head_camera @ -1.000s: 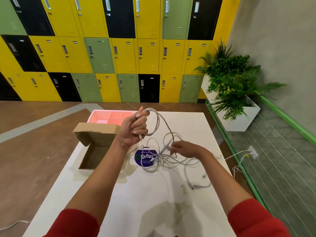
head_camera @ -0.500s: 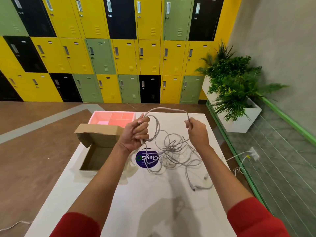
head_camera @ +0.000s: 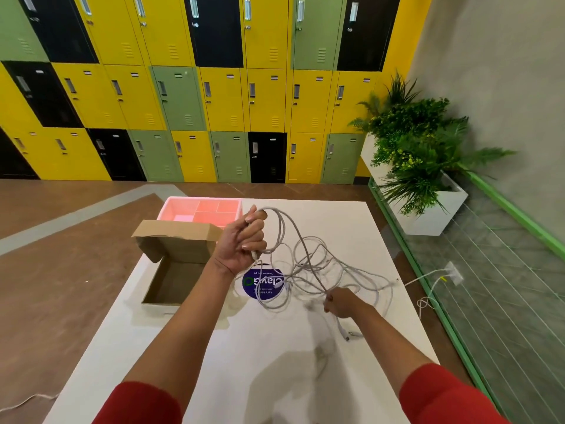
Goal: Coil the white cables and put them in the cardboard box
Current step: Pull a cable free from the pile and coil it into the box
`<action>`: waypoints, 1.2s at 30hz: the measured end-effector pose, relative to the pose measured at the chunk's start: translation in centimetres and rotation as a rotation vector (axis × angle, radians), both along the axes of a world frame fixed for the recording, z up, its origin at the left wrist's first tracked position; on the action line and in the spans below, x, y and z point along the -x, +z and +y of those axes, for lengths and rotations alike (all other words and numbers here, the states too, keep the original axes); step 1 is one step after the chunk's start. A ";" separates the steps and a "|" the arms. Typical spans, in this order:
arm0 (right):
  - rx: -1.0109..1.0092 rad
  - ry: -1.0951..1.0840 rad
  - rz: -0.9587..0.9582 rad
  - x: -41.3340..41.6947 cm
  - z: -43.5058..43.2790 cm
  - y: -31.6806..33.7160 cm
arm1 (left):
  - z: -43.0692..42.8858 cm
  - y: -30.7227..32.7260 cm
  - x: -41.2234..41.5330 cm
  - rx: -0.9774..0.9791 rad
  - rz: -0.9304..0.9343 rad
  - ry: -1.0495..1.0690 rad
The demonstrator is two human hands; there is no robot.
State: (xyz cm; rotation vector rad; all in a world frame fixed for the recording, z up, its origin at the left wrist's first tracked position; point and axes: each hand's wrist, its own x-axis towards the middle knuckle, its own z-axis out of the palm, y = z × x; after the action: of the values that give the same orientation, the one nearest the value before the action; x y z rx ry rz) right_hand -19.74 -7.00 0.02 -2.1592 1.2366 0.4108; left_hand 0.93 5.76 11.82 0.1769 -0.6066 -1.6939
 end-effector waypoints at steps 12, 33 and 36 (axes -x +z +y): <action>-0.178 0.142 0.169 0.3 -0.5 5.5 | -0.3 -0.4 0.3 -0.028 -0.005 -0.073; -0.173 0.170 -0.879 -4.4 1.2 14.9 | -0.9 -0.2 0.9 -0.255 -0.255 0.244; -0.125 0.139 -0.885 -4.7 1.4 14.8 | -1.2 -0.1 1.3 -0.285 -0.234 0.278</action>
State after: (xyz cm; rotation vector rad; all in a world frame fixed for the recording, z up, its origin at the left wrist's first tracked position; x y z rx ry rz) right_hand -15.03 -5.60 14.86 -1.9540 0.5427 -0.3856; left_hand -0.37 4.54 11.69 0.6416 -0.4834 -1.4913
